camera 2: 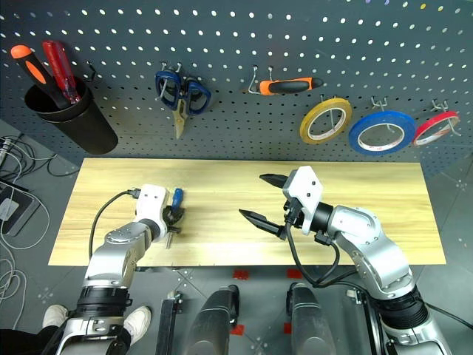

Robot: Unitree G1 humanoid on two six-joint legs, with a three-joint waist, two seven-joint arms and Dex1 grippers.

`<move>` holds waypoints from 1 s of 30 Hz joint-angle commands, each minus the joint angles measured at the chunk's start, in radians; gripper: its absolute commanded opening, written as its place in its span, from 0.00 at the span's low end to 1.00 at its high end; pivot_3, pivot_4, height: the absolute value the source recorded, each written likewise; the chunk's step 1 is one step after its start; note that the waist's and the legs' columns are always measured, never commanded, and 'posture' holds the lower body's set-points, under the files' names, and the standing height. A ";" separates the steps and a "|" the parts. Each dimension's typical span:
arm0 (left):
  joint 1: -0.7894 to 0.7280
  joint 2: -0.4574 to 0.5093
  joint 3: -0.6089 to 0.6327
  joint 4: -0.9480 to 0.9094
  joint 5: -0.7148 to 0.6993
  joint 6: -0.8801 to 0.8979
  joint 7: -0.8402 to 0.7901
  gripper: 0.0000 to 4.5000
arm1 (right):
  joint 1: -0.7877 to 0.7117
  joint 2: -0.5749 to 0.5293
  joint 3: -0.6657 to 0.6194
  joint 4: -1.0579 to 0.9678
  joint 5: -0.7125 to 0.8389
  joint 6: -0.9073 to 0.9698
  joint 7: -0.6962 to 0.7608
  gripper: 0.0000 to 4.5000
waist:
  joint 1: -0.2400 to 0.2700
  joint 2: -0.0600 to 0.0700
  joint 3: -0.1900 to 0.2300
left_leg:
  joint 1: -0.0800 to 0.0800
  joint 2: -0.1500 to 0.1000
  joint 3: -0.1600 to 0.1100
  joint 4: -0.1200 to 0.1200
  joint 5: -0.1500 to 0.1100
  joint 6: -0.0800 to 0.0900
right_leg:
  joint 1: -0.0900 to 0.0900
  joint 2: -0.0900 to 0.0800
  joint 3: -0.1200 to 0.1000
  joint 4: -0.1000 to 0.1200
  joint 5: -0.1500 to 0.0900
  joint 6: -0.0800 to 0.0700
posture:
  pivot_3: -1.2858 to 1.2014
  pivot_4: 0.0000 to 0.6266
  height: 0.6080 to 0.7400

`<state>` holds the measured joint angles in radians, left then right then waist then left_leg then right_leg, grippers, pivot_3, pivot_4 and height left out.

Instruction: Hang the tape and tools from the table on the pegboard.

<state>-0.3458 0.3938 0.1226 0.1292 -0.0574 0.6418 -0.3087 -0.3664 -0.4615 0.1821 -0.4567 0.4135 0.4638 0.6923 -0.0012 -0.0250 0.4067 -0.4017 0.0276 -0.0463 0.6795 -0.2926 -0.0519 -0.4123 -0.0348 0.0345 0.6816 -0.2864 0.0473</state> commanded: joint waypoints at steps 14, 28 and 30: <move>0.103 0.052 -0.092 -0.281 0.113 -0.113 0.048 0.14 | 0.078 0.020 -0.068 -0.077 0.037 -0.062 0.000 1.00 | 0.006 -0.004 -0.005 | -0.016 0.001 -0.003 0.001 0.005 -0.009 | -0.014 -0.004 -0.003 0.000 0.001 0.001 | 0.56 0.50 1.00; 0.016 0.009 -0.102 -0.677 0.300 -0.109 0.199 0.14 | 0.058 0.117 -0.185 -0.166 0.164 -0.015 -0.152 1.00 | 0.027 -0.008 -0.071 | -0.017 -0.001 -0.004 0.000 0.007 -0.013 | -0.012 -0.003 -0.010 -0.001 0.001 0.001 | 0.57 0.37 1.00; -0.039 0.012 -0.090 -0.685 0.316 -0.106 0.212 0.14 | 0.039 0.133 -0.190 -0.162 0.167 -0.008 -0.180 1.00 | 0.027 -0.008 -0.082 | -0.017 -0.001 -0.004 0.000 0.007 -0.013 | -0.011 -0.003 -0.012 -0.002 0.001 0.001 | 0.57 0.36 1.00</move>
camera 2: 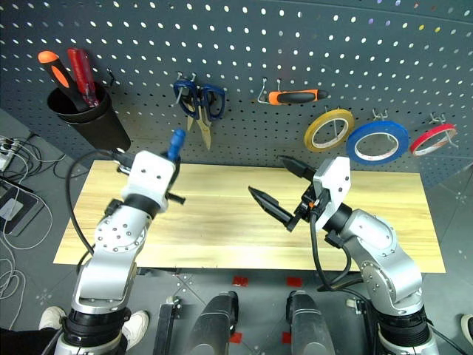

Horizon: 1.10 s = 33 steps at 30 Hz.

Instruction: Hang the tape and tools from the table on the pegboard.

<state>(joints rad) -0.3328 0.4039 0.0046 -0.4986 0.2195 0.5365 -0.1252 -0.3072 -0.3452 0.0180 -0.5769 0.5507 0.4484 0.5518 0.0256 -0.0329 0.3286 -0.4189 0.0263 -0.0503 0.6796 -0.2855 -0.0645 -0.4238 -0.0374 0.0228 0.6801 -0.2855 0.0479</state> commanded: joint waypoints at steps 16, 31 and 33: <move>-0.531 0.092 0.137 0.333 0.053 -0.198 0.131 0.14 | -0.132 0.051 -0.013 0.013 0.006 -0.003 -0.109 1.00 | 0.001 -0.002 -0.024 | 0.000 -0.001 -0.001 0.001 0.001 -0.001 | 0.001 0.000 -0.006 0.001 0.000 0.000 | 0.57 0.36 1.00; -0.440 0.051 0.184 0.384 0.025 -0.185 0.170 0.14 | -0.125 0.054 0.016 0.013 -0.026 0.005 -0.145 1.00 | -0.001 -0.002 -0.025 | 0.000 -0.001 -0.001 0.001 0.001 -0.001 | 0.001 0.000 -0.007 0.002 0.000 0.000 | 0.56 0.38 1.00; -0.417 0.041 0.184 0.358 0.024 -0.158 0.164 0.14 | -0.120 0.052 0.015 0.016 -0.030 0.002 -0.142 1.00 | 0.000 -0.002 -0.025 | 0.000 -0.001 -0.001 0.002 0.001 -0.001 | 0.001 0.000 -0.007 0.002 0.000 0.000 | 0.56 0.38 1.00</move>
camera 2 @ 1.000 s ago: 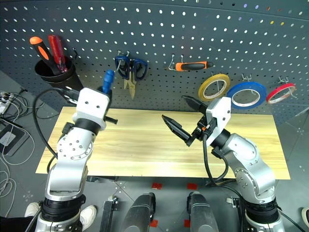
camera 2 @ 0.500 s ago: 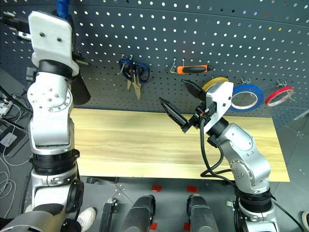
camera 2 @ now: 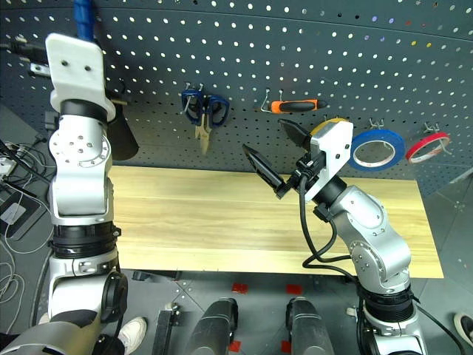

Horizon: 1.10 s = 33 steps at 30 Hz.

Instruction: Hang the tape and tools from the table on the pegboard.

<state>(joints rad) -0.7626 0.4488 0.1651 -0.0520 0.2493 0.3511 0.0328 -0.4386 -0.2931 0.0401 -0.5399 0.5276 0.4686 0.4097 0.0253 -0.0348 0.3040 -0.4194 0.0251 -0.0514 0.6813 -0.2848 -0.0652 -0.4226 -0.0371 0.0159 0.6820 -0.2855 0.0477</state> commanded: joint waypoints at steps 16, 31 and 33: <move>0.032 -0.044 0.053 -0.138 -0.039 0.129 0.006 0.99 | 0.057 -0.029 -0.015 -0.014 -0.004 -0.029 0.044 1.00 | 0.001 0.000 0.000 | 0.000 0.000 0.000 0.001 0.000 0.000 | 0.000 0.000 0.000 0.001 0.000 0.000 | 0.57 0.39 1.00; 0.064 -0.147 -0.057 -0.328 -0.171 0.106 -0.097 0.99 | 0.075 -0.040 -0.059 -0.086 -0.044 -0.039 -0.013 1.00 | 0.001 0.000 -0.007 | 0.000 0.000 0.000 0.001 0.000 0.000 | 0.000 0.000 0.000 0.002 0.000 0.000 | 0.56 0.36 1.00; 0.123 -0.183 -0.094 -0.377 -0.201 0.106 -0.125 0.99 | 0.082 -0.040 -0.058 -0.102 -0.077 -0.026 -0.056 1.00 | 0.001 0.000 -0.013 | 0.000 0.000 0.000 0.001 0.000 0.000 | 0.001 -0.001 0.001 0.002 0.000 0.000 | 0.56 0.36 1.00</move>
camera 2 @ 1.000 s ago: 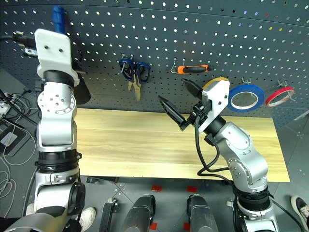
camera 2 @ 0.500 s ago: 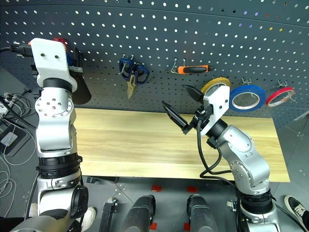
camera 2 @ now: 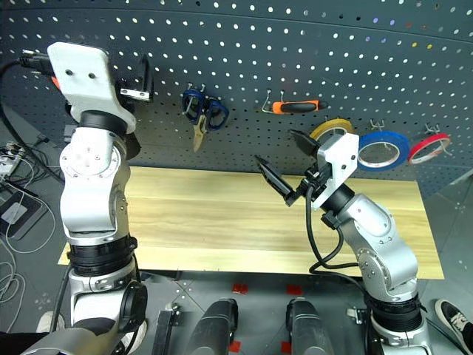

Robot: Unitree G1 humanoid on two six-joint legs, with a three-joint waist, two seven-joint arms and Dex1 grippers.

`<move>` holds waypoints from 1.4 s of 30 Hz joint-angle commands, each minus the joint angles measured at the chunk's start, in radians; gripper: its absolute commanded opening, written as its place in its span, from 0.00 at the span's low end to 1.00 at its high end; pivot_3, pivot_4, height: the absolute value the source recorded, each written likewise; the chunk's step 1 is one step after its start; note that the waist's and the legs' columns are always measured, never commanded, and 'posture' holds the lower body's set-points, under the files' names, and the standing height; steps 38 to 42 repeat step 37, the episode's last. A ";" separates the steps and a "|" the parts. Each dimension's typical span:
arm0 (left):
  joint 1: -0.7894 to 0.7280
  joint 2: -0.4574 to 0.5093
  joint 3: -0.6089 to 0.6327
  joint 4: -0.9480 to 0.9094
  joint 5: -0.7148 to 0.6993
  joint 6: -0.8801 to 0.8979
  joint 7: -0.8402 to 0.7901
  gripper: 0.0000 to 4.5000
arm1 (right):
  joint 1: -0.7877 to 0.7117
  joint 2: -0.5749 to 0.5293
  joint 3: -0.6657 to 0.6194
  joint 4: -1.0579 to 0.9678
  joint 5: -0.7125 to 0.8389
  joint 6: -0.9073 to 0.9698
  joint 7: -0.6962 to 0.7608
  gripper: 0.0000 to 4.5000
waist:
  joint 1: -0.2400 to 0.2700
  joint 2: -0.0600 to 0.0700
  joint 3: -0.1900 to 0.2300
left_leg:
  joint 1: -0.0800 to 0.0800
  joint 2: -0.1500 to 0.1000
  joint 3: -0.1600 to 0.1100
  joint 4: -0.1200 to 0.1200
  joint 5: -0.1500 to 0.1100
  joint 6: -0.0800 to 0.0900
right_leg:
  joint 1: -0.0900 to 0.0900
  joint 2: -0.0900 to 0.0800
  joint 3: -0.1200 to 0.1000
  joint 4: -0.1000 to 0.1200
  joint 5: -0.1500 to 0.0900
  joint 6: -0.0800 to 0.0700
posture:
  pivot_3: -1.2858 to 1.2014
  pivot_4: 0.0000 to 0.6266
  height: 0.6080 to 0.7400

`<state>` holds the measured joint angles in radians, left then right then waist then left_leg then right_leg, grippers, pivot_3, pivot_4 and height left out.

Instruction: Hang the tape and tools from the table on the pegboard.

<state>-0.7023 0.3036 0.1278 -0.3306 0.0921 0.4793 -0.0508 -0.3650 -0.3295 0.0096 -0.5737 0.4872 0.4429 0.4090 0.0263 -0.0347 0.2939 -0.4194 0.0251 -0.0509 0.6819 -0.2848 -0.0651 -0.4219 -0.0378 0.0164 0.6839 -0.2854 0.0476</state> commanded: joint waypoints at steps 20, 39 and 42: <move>0.552 -0.098 -0.112 -0.096 -0.151 0.011 -0.145 0.99 | 0.406 0.044 0.057 -0.017 -0.404 -0.079 -0.292 1.00 | 0.000 0.004 -0.058 | 0.003 0.000 0.000 -0.001 0.000 0.001 | 0.002 0.001 0.001 -0.003 0.000 0.000 | 0.55 0.32 1.00; 0.746 -0.128 -0.041 0.012 -0.158 0.032 -0.074 0.99 | 0.534 0.180 -0.044 0.187 -0.471 -0.044 -0.419 1.00 | -0.001 0.011 -0.084 | 0.005 0.000 0.001 -0.002 -0.002 0.003 | 0.004 0.001 0.003 -0.004 -0.001 -0.001 | 0.55 0.33 1.00; 0.746 -0.128 -0.041 0.012 -0.158 0.032 -0.074 0.99 | 0.534 0.180 -0.044 0.187 -0.471 -0.044 -0.419 1.00 | -0.001 0.011 -0.084 | 0.005 0.000 0.001 -0.002 -0.002 0.003 | 0.004 0.001 0.003 -0.004 -0.001 -0.001 | 0.55 0.33 1.00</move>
